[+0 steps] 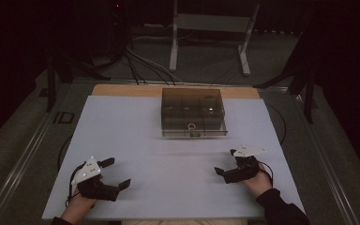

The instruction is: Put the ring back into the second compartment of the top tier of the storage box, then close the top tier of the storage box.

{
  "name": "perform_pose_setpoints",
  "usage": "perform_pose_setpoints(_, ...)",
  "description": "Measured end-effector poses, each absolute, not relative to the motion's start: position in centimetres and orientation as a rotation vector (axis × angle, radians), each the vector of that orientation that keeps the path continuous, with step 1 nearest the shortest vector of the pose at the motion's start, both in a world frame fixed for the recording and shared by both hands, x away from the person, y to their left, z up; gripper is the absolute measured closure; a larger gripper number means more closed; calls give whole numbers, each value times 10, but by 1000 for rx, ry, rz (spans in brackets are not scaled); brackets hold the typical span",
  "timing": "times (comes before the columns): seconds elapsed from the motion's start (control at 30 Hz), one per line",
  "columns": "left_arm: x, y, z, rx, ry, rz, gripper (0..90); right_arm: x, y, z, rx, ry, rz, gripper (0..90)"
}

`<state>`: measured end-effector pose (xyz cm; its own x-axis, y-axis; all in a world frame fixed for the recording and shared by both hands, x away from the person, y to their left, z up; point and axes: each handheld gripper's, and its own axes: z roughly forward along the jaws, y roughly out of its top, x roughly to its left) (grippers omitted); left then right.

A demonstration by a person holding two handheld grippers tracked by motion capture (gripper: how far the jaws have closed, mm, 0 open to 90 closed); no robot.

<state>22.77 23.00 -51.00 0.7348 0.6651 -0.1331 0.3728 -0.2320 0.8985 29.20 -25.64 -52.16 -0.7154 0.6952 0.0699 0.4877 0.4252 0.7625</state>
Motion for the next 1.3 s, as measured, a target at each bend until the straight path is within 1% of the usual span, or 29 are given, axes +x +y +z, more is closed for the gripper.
perform_pose_setpoints(0.67,229,231,-511,1844,814,333,0,291,-255,-513,1006,2403,1176,21)
perform_pose_setpoints(1.3,230,230,-511,1842,811,325,0,286,-250,-493,993,2360,1187,21)
